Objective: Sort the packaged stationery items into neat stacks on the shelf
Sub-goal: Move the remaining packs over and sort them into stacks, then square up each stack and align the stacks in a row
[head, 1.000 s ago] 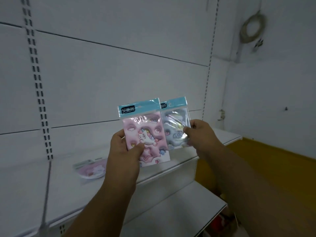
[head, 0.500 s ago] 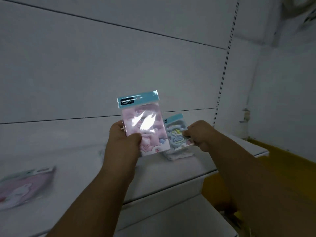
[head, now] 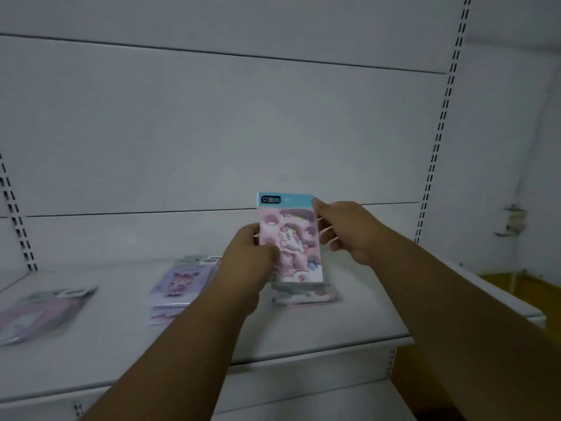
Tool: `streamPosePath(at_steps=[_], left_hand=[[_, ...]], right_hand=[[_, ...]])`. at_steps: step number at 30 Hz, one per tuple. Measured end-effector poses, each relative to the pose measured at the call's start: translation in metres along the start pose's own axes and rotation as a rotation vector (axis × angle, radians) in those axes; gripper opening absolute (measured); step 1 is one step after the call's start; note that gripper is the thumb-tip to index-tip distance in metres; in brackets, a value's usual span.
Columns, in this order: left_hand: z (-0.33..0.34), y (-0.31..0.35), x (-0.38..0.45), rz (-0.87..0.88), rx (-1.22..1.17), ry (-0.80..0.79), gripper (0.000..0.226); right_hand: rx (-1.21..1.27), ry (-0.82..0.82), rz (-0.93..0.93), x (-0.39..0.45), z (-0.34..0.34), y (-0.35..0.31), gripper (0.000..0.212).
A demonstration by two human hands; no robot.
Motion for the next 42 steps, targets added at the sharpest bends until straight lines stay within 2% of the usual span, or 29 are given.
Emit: streamPosePath(at_steps=[2,4,7,10,12,14,17,20,25,28,34,39,42], left_hand=[[0.008,-0.004,0.005,-0.003,0.113,-0.012,0.023],[0.012,-0.006,0.012,0.007,0.328,0.005,0.017],[0.017,-0.01,0.017,0.029,0.771,0.012,0.025],[0.019,-0.012,0.017,0.038,0.949,0.064,0.034],[0.019,-0.012,0.019,0.039,0.979,0.082,0.048],[0.018,-0.011,0.02,0.058,0.987,0.084,0.052],[0.01,-0.008,0.015,0.151,0.965,0.079,0.048],[-0.012,-0.007,0.006,0.232,1.017,0.056,0.048],[-0.092,-0.01,-0.001,0.266,1.045,0.139,0.044],[-0.137,-0.028,-0.004,0.239,1.045,0.184,0.039],[-0.193,-0.066,0.004,0.177,1.006,0.176,0.04],[-0.191,-0.088,0.019,0.103,0.981,0.072,0.04],[-0.178,-0.087,0.028,0.06,0.924,-0.049,0.045]], right_hand=[[-0.099,-0.032,-0.019,0.008,0.003,-0.003,0.028],[-0.197,-0.028,0.008,0.018,0.002,0.005,0.022],[-0.332,-0.062,0.076,0.031,0.004,0.029,0.025],[-0.649,-0.048,0.003,0.04,0.012,0.043,0.028],[-0.894,-0.005,-0.081,0.042,0.018,0.043,0.031],[-0.966,0.031,-0.179,0.042,0.025,0.041,0.033],[-0.855,0.062,-0.401,0.028,0.041,0.021,0.038],[-0.733,0.016,-0.593,0.004,0.069,-0.014,0.041],[-0.648,-0.078,-0.719,-0.042,0.133,-0.061,0.038],[-0.628,-0.14,-0.719,-0.062,0.179,-0.073,0.037],[-0.687,-0.128,-0.636,-0.073,0.246,-0.063,0.032],[-0.708,-0.037,-0.544,-0.069,0.247,-0.044,0.032],[-0.852,0.027,-0.351,-0.06,0.232,-0.022,0.036]])
Point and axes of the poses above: each hand's wrist, its own x-axis towards the middle knuckle, its own z-axis out of the palm, y = z × x, the point moved 6 cm from there along x, towards the middle knuckle, and after that the axes turned 12 degrees about x, right-handed, at the moved point
